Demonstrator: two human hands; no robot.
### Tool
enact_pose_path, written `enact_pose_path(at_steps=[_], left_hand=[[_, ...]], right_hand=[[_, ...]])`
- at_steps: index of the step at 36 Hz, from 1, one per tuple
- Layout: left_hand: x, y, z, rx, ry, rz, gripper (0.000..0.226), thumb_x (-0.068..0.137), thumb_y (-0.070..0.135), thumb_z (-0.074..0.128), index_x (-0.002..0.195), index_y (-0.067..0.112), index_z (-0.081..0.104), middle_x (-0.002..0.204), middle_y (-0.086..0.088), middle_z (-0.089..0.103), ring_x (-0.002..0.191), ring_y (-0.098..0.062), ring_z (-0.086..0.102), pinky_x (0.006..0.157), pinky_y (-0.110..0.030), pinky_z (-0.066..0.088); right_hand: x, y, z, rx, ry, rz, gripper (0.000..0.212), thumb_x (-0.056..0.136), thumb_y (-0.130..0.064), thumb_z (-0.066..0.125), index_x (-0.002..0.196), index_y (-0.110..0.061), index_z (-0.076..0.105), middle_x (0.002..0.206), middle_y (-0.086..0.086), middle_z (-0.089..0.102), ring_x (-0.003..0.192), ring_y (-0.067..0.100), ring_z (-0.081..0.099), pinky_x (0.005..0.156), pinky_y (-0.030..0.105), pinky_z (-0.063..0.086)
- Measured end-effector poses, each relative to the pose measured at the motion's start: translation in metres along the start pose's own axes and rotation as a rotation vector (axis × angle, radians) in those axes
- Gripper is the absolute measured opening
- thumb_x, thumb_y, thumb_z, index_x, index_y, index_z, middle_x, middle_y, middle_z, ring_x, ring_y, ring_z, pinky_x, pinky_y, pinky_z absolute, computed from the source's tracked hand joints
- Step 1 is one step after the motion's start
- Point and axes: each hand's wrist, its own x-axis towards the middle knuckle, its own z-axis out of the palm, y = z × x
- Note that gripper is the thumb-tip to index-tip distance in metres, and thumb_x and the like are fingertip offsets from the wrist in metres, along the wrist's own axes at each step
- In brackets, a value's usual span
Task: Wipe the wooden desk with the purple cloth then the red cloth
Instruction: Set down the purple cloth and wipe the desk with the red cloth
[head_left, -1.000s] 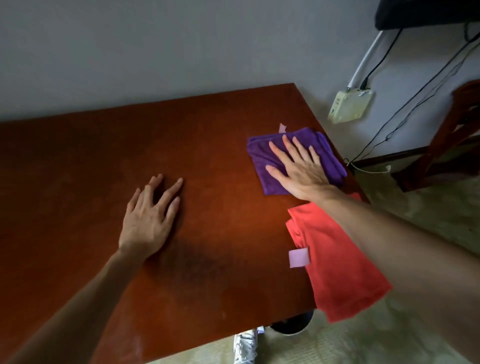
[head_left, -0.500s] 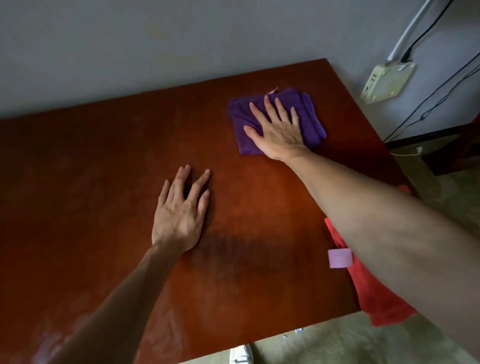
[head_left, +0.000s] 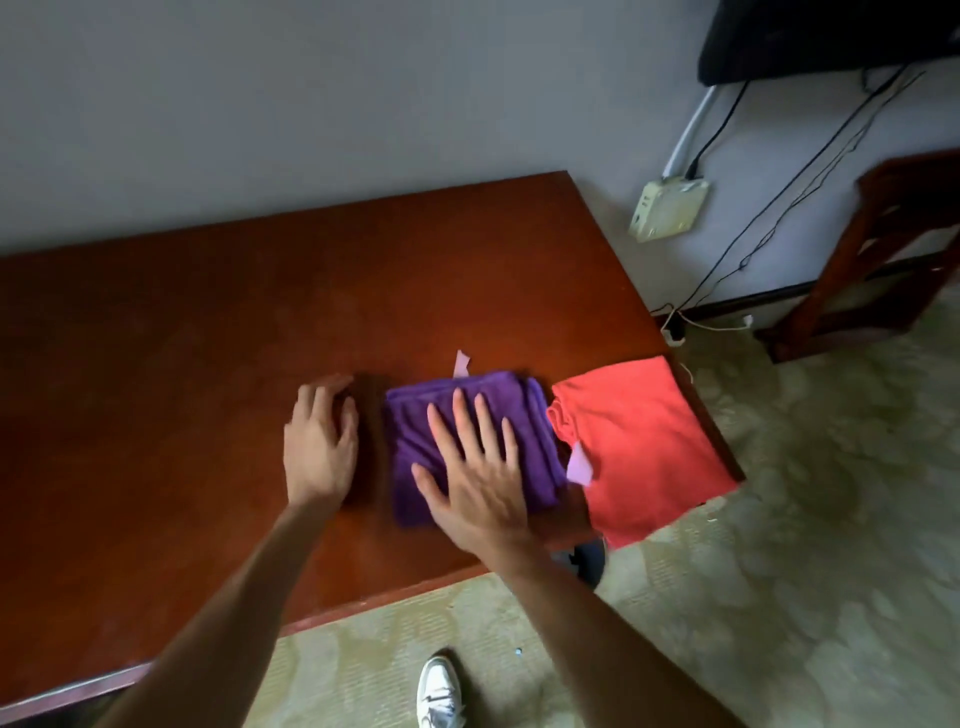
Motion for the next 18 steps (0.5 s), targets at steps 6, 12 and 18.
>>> enact_pose_path(at_steps=[6, 12, 18], left_hand=[[-0.06, 0.039, -0.005, 0.089, -0.027, 0.141, 0.011, 0.097, 0.022, 0.041, 0.103, 0.018, 0.049, 0.099, -0.007, 0.053, 0.084, -0.033, 0.051, 0.073, -0.048, 0.048], [-0.077, 0.061, 0.0, 0.095, -0.04, 0.128, 0.03, 0.094, 0.024, 0.038, 0.115, 0.015, 0.057, 0.105, -0.006, 0.055, 0.087, -0.032, 0.055, 0.074, -0.046, 0.049], [-0.085, 0.091, 0.012, 0.133, -0.095, 0.189, 0.031, 0.094, 0.021, 0.044, 0.12, 0.02, 0.06, 0.118, -0.004, 0.059, 0.089, -0.028, 0.059, 0.07, -0.04, 0.05]], right_hand=[[-0.034, 0.011, -0.017, 0.054, -0.058, -0.08, 0.07, 0.096, -0.059, 0.041, 0.157, -0.025, 0.037, 0.168, 0.004, 0.026, 0.155, 0.024, 0.024, 0.123, 0.044, 0.025], [-0.036, 0.041, -0.051, 0.177, -0.141, -0.15, 0.066, 0.093, -0.04, 0.045, 0.15, -0.008, 0.048, 0.158, 0.013, 0.044, 0.144, 0.032, 0.045, 0.115, 0.049, 0.041], [-0.062, 0.111, -0.106, 0.067, 0.109, -0.003, 0.051, 0.094, -0.037, 0.045, 0.14, -0.019, 0.059, 0.146, 0.002, 0.058, 0.133, 0.022, 0.054, 0.108, 0.04, 0.043]])
